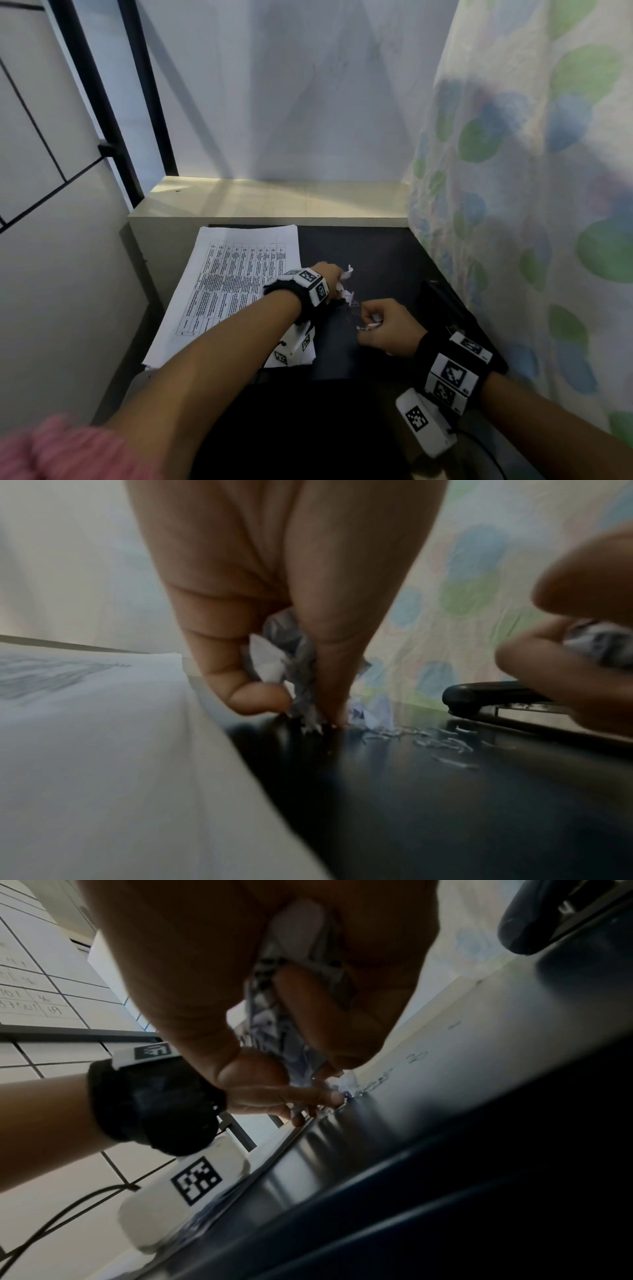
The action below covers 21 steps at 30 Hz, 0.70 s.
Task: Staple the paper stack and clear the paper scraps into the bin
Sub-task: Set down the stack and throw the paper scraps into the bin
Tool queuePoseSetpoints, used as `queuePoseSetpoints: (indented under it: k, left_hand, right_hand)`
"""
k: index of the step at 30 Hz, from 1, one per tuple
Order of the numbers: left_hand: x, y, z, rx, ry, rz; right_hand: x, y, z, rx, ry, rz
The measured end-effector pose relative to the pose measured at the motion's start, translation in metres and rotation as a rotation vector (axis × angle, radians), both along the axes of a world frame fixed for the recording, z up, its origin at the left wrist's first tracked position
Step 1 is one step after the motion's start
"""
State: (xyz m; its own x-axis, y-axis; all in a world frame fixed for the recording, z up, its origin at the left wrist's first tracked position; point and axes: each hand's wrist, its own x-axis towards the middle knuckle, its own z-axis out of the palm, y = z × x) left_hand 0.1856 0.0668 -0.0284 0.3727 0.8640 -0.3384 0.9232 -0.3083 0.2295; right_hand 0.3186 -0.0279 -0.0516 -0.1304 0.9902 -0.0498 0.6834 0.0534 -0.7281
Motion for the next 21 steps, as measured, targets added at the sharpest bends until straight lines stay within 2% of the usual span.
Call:
queuePoseSetpoints:
  k: [3, 8, 12, 16, 21]
  left_hand:
    - [-0.001, 0.0, 0.0, 0.006, -0.016, 0.002]
    - [-0.01, -0.007, 0.011, 0.028, -0.082, -0.004]
    - [-0.024, -0.019, 0.022, 0.077, -0.13, -0.043]
    - [-0.04, -0.031, 0.027, 0.142, -0.218, -0.049]
    - [-0.056, -0.043, 0.023, 0.13, -0.304, 0.022]
  right_hand:
    - [-0.004, -0.01, -0.002, 0.014, -0.047, 0.082]
    - [-0.022, -0.046, -0.004, 0.084, -0.153, 0.367]
    - [-0.035, -0.085, -0.021, -0.138, -0.182, 0.533]
    - [-0.047, -0.113, -0.057, -0.391, -0.295, 0.688]
    - [-0.064, -0.13, -0.098, -0.527, -0.382, 0.727]
